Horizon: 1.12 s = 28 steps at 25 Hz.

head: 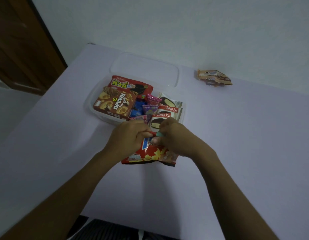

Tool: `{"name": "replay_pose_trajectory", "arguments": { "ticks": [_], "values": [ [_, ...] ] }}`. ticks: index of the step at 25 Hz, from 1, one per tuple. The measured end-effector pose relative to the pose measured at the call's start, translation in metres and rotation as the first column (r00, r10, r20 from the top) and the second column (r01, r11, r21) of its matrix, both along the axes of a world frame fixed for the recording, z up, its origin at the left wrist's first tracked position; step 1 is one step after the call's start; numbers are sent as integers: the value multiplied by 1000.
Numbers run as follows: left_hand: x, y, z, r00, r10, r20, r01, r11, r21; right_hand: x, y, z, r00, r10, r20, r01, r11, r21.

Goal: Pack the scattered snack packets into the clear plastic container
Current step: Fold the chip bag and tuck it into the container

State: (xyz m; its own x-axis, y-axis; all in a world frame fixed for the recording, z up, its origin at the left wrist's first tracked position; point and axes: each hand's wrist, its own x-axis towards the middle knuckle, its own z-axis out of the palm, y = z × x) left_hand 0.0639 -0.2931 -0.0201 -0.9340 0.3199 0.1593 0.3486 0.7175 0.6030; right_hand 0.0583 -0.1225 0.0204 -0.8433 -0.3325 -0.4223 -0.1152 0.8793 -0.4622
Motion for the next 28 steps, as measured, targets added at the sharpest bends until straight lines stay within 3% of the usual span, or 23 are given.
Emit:
{"name": "replay_pose_trajectory", "arguments": {
  "ticks": [3,6,10,13,15,17,20,22,25,28],
  "values": [
    [-2,0,3,998,-33,-53,33,999,-6,2,0,-1,992,-55,117,62,996,-62],
    [-5,1,6,999,-16,-28,16,1000,-4,4,2,1,995,-60,84,62,998,-33],
    [-17,-1,16,999,-17,29,18,1000,-14,6,8,7,979,-192,68,201,968,-153],
    [-30,-7,30,998,36,46,-42,990,134,9,18,9,934,-331,135,356,888,-291],
    [-43,-21,33,987,137,-79,-116,967,229,10,23,6,825,-553,114,546,728,-415],
    [-56,-41,29,945,296,-140,-263,941,214,5,24,0,636,-769,64,680,520,-517],
    [-77,-69,10,865,492,-100,-490,870,44,-12,21,-8,462,-887,-30,752,409,-518],
    [-87,-81,-6,839,544,-13,-544,838,-42,-24,16,-14,451,-890,-73,763,427,-486],
    [-99,-89,-29,825,545,151,-541,838,-68,-36,5,-19,516,-834,-194,764,551,-337],
    [-104,-89,-43,839,511,190,-505,859,-80,-42,-4,-21,570,-793,-216,753,609,-250]
  ]
}}
